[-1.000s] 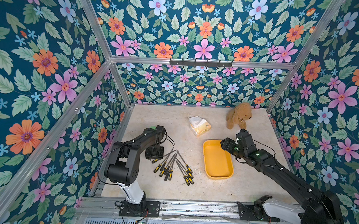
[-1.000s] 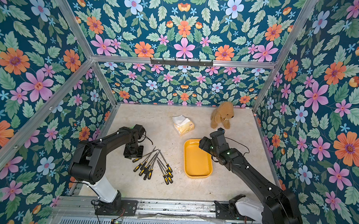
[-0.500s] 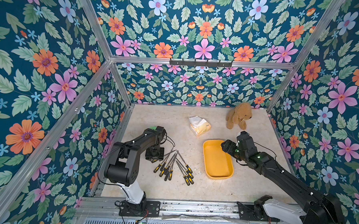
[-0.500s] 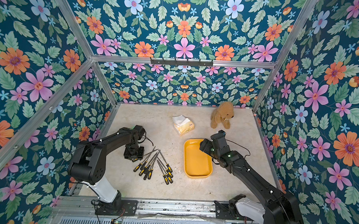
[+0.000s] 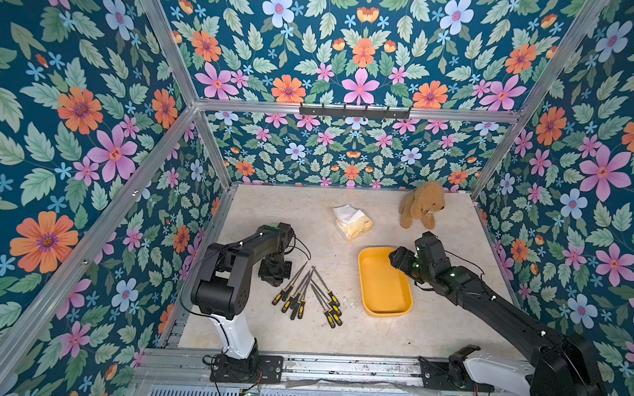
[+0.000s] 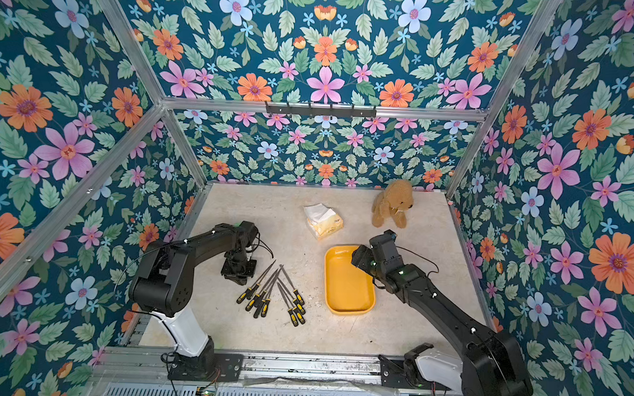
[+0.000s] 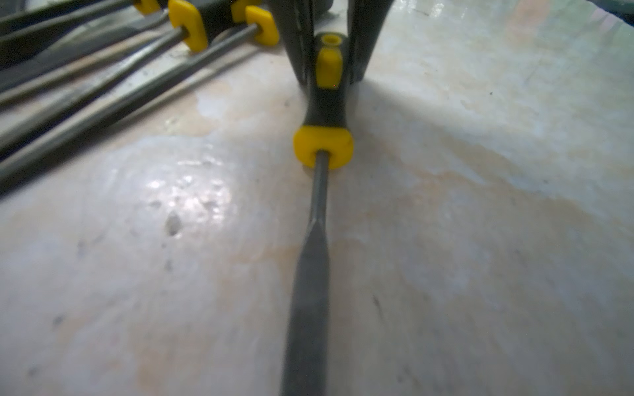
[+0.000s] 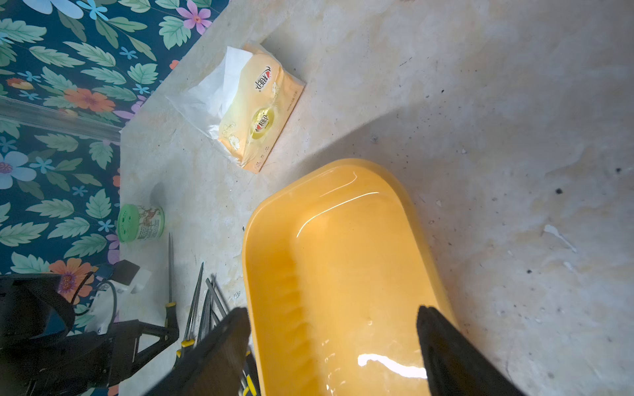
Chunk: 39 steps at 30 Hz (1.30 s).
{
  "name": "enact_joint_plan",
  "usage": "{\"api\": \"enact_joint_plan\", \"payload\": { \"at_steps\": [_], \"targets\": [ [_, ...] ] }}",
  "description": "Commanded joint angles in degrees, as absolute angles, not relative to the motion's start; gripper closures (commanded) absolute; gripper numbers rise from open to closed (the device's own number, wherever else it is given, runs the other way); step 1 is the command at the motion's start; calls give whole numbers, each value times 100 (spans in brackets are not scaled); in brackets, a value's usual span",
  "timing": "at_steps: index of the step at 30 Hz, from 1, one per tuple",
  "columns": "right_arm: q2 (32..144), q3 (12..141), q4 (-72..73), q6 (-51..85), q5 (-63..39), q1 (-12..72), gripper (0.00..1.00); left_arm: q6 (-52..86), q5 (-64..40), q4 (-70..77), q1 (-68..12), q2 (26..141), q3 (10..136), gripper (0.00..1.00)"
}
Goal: Put the file tool into the storage box
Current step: Pick up the file tool from the center of the board, then place the file tool in the storage box.
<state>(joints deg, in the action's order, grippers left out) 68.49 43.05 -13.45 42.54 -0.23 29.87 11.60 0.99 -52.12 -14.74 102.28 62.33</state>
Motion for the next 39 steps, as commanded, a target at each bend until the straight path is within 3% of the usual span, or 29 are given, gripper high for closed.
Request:
{"api": "enact_joint_plan", "payload": {
  "at_steps": [1,5,9,13,16,22,32,39],
  "targets": [
    [6929,4415,-1230,4291,-97,3015,19,950,123,-5104,-1450,10241,6309,93],
    [7050,4655,-1237,4290,-224,3014,19,981,-290,-5311,-1499,9897,6535,99],
    [7442,5345,-1274,4144,-591,3014,19,1158,-1439,-5510,-1766,9228,6946,100],
    [8198,6187,-1116,4156,-1450,3016,19,1596,-2849,-5240,-2169,8701,7059,100],
    [8711,6582,-701,4459,-2027,3057,21,1956,-3170,-4932,-2558,8496,6983,99],
    [9610,7243,-498,4643,-2276,3445,25,2489,-3198,-4322,-3119,8381,6596,99],
    [10503,7743,-782,4605,-2310,3585,40,2882,-3174,-3915,-3609,8400,6333,98],
    [10510,7879,-1050,4394,-2180,3592,40,2988,-3081,-3832,-3666,8571,6338,98]
  ]
}}
